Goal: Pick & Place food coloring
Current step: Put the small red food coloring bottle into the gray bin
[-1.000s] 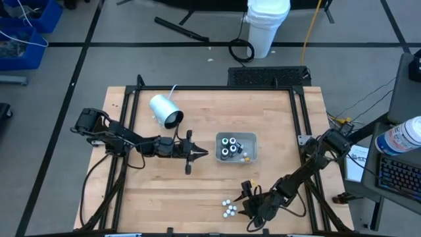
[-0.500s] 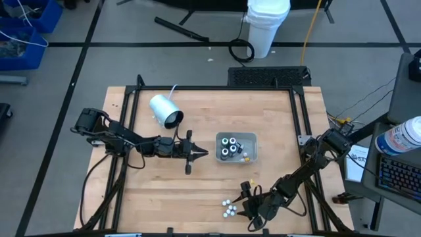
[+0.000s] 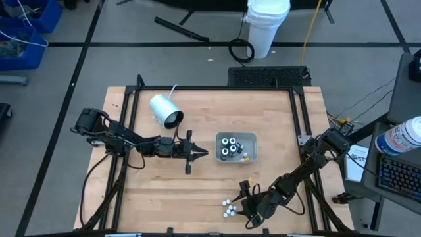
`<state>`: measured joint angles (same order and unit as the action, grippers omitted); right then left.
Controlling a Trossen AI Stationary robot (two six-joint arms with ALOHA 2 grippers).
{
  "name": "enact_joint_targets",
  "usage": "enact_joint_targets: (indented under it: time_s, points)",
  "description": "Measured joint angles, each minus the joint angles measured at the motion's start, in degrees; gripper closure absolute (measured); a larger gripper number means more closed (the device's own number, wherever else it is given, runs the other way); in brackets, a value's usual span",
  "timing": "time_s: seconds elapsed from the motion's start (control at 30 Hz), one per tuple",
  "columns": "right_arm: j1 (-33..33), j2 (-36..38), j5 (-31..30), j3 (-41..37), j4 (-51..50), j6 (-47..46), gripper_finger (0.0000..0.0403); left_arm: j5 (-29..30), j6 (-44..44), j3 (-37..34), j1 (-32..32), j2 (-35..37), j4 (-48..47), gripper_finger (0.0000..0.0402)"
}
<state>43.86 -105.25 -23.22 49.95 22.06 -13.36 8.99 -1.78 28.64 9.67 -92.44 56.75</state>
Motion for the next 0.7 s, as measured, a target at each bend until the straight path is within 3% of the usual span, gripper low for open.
enact_joint_targets:
  time_s: [0.37,0.7]
  points:
    - [-0.2,0.0,3.4,0.0,0.4,-1.0,0.0193,-0.1,0.1,0.0,0.0,0.0,0.0,0.0366]
    - [-0.4,-0.8,2.2,0.0,1.9,-1.1,0.0241,-0.1,-0.5,0.0,0.0,0.0,0.0,0.0366]
